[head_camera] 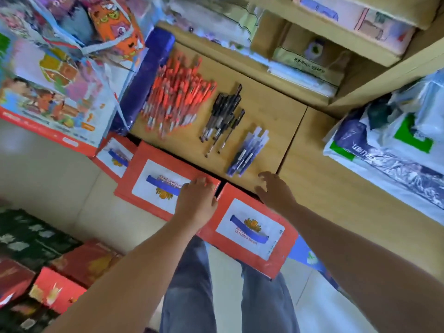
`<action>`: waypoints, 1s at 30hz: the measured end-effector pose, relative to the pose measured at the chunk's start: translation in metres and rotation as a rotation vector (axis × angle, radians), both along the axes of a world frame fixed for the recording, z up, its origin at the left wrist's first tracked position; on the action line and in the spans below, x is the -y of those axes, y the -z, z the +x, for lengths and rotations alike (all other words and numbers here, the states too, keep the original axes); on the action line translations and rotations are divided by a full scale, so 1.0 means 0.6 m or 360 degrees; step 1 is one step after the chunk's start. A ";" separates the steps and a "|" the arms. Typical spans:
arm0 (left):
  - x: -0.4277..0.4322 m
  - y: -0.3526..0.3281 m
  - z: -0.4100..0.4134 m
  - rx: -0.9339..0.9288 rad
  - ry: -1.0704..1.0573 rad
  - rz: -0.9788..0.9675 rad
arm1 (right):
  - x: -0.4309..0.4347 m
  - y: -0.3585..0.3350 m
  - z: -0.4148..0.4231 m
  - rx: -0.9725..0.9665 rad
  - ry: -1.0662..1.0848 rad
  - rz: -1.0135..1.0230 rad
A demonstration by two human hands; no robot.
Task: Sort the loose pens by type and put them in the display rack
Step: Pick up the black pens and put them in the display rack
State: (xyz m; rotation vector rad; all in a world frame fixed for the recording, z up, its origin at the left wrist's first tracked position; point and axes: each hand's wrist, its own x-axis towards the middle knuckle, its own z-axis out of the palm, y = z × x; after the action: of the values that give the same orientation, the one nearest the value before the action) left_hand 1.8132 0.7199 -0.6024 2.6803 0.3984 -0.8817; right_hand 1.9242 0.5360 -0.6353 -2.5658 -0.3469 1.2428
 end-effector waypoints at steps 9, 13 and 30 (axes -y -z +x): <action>-0.091 0.051 0.127 0.0406 0.0068 0.0051 | -0.123 0.043 0.065 0.0166 0.0920 -0.0145; -0.107 0.086 0.167 0.0434 0.0067 0.0083 | -0.155 0.064 0.067 0.0236 0.1030 -0.0175; -0.092 0.132 0.258 0.0390 -0.0023 0.0215 | -0.137 0.052 0.089 0.0230 0.0700 -0.0230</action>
State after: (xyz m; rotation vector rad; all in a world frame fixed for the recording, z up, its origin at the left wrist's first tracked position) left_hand 1.9681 0.7753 -0.6814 2.8600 0.4330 -0.5289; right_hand 1.9776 0.6182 -0.6665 -2.6567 0.2802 0.9534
